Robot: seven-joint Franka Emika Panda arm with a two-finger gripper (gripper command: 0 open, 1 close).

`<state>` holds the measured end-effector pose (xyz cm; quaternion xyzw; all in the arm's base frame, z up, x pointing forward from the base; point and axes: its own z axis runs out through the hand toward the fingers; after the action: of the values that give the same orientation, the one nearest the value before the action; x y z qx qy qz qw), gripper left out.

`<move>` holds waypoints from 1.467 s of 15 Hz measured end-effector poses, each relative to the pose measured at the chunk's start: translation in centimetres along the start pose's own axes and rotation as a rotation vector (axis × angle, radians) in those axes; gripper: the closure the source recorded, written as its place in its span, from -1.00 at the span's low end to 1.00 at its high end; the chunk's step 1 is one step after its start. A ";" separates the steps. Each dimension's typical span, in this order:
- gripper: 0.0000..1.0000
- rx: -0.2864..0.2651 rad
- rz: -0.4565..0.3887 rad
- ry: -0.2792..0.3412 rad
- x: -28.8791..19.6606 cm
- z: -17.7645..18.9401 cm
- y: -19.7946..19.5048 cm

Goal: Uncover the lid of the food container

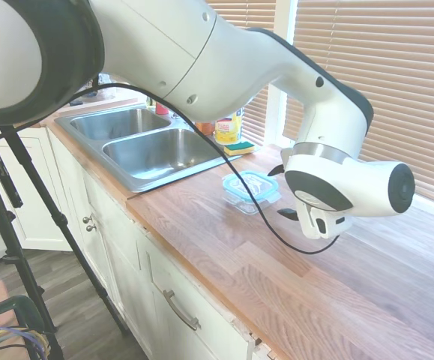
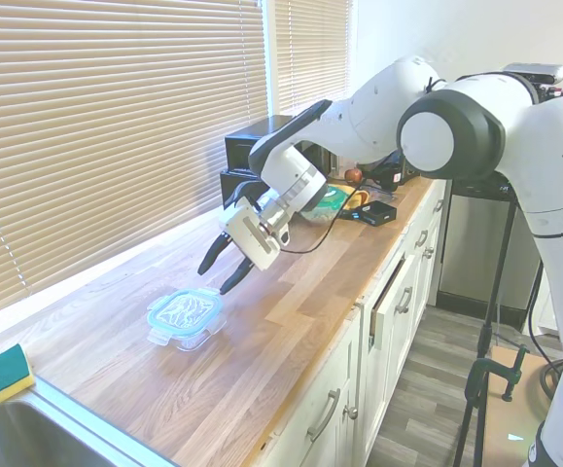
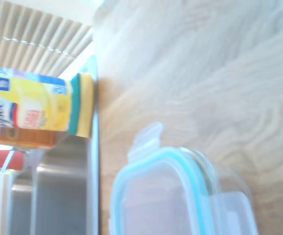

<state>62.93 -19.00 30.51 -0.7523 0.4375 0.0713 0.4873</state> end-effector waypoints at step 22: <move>1.00 0.043 -0.045 -0.105 2.8 4.2 0.8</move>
<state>65.41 -17.42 26.29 -0.7465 0.3959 0.0903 0.5271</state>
